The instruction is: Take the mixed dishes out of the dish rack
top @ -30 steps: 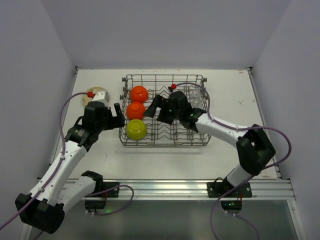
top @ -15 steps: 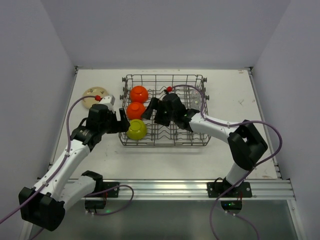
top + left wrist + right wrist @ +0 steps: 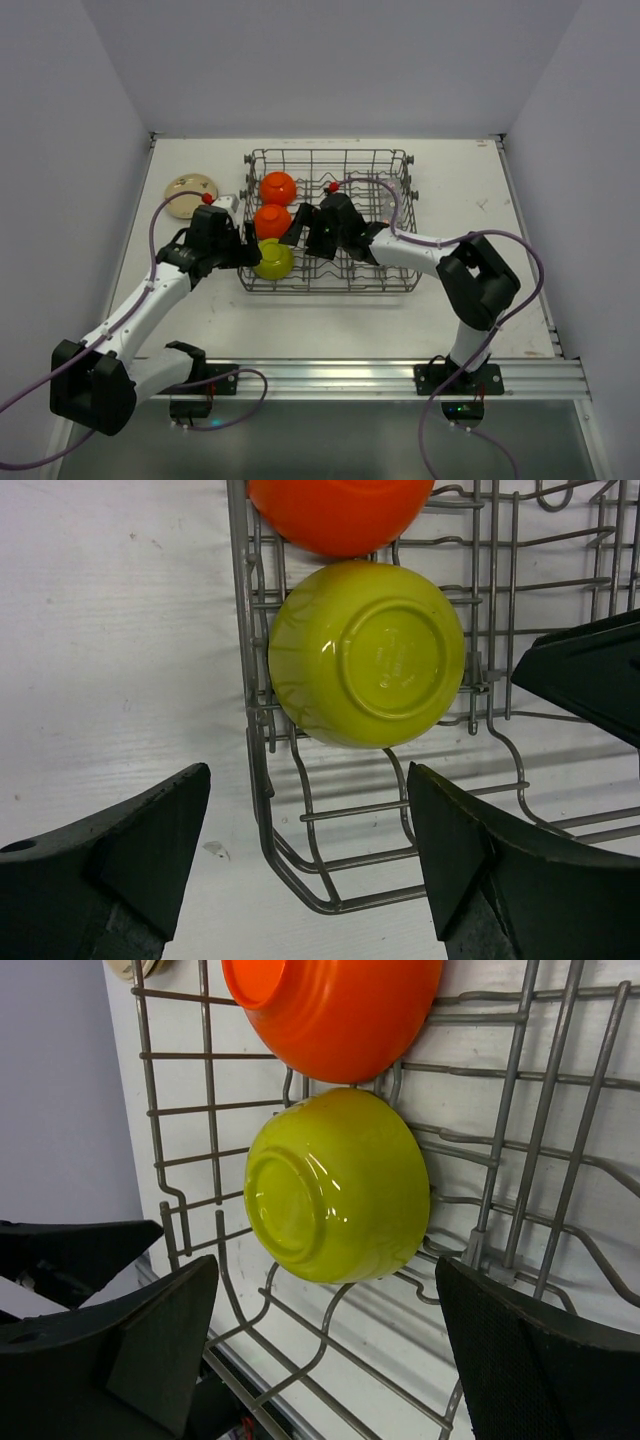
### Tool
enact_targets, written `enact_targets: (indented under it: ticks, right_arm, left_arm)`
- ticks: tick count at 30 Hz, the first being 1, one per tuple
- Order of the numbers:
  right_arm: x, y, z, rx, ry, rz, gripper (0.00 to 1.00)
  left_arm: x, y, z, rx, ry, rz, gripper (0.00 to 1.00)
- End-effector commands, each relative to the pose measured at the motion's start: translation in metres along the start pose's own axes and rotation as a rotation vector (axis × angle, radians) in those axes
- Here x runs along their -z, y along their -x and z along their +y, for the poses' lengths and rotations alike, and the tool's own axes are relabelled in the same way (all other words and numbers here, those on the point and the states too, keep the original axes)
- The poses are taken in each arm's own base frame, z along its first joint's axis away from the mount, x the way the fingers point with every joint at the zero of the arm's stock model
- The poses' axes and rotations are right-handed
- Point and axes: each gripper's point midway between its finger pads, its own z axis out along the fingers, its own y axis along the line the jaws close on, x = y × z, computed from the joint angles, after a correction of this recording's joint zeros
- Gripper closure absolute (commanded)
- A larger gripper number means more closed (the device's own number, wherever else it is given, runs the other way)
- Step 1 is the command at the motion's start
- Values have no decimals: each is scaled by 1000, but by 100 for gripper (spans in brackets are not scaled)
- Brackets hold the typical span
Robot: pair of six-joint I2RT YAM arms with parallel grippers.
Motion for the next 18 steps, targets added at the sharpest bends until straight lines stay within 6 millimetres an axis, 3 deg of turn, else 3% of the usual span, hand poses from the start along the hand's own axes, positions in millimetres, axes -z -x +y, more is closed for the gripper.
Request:
enact_targets:
  ticks: [1,6,13,18]
  right_arm:
    - [-7,-4,8,-30,67,13,9]
    - [-11,-9,9,-46,81,34,10]
    - [-17,-15,-5,-97,49,32,11]
    - [-25,-20,-3,-124,82,60,11]
  left_arm:
    - [0,6,-7,-22,-35,-10,17]
    - [0,4,-10,-27,-51,-5,31]
    - [0,4,-9,-25,-50,-7,32]
    - [1,4,-11,-29,-60,-8,32]
